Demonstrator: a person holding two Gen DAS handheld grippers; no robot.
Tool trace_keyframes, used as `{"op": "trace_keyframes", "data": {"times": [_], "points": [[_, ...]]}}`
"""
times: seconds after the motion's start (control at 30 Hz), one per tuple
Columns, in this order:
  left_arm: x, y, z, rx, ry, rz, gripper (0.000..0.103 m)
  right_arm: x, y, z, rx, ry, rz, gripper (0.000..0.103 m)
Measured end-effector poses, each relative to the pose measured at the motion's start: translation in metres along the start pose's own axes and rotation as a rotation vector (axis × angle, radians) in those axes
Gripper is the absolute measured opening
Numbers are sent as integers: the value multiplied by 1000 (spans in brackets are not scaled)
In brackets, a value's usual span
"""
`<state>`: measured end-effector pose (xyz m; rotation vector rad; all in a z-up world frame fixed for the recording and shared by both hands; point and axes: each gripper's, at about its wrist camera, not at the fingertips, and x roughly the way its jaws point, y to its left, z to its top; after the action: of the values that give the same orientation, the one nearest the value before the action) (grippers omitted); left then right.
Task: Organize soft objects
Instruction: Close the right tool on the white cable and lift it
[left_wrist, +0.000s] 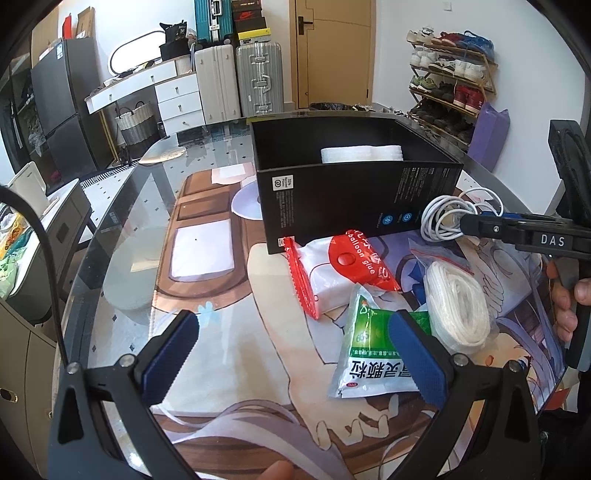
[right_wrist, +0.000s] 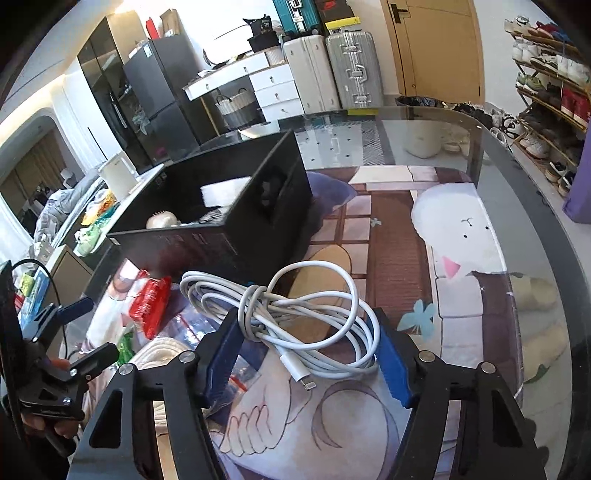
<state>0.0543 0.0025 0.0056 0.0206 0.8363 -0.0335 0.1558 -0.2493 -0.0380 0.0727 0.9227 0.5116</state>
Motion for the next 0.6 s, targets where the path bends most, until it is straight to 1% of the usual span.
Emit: {"op": "trace_keyframes", "data": {"times": [0.13, 0.3, 0.43, 0.6], "points": [[-3, 0, -1, 2, 1, -5, 103, -10, 2, 2, -3, -36, 25, 69], [-7, -2, -4, 7, 9, -38, 103, -21, 7, 5, -17, -71, 37, 69], [-8, -10, -7, 35, 22, -68, 103, -28, 12, 7, -29, -90, 46, 69], [-6, -27, -12, 86, 48, -75, 103, -32, 16, 8, -40, -99, 50, 69]]}}
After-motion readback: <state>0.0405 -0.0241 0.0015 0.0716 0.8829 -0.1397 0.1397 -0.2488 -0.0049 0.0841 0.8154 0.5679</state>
